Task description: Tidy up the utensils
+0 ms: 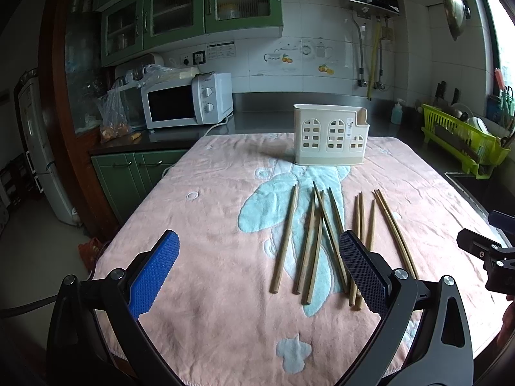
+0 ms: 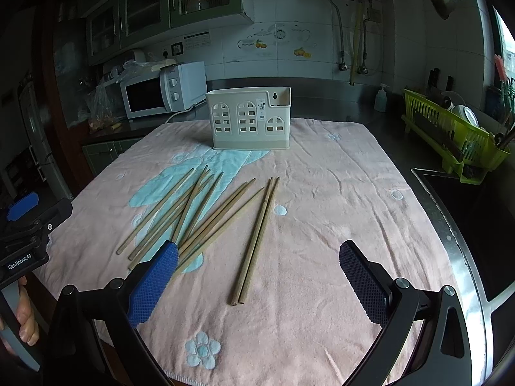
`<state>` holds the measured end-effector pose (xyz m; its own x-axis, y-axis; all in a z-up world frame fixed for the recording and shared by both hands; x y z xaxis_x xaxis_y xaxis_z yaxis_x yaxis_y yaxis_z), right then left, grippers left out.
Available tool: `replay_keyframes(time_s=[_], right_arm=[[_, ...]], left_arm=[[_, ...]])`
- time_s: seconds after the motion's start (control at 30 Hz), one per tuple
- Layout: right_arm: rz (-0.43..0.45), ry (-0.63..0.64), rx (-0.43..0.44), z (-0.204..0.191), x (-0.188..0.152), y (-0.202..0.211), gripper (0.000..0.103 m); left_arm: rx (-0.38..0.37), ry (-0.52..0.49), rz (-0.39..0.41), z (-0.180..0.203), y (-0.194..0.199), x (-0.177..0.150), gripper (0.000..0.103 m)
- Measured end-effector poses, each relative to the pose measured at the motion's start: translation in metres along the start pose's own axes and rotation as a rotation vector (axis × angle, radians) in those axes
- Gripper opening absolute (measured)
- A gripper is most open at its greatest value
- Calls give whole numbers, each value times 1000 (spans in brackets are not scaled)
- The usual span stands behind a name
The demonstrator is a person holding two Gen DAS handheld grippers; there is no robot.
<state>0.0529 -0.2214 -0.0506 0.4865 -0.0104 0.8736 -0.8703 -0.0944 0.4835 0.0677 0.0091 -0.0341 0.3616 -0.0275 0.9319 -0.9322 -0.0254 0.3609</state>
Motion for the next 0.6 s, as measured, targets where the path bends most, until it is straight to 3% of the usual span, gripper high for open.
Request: replay_keyframes(time_s=[0.6], right_arm=[[-2,-2,2,1,-3,-3,97]], left_arm=[[5,-1,-1,-2,-2,-3,98]])
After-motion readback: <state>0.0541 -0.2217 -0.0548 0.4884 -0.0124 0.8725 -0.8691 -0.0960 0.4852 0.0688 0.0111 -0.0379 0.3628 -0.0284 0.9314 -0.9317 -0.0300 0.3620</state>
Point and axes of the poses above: each gripper's, at about its wrist camera, not at the fingertips, and y roughly against the way its jaws point, z to its right, x to its top, the point moved 8 cm from there along -y, roughly the way its jaws point, and after that the axes turned 8 degrees about z, right-handed, at the moved point
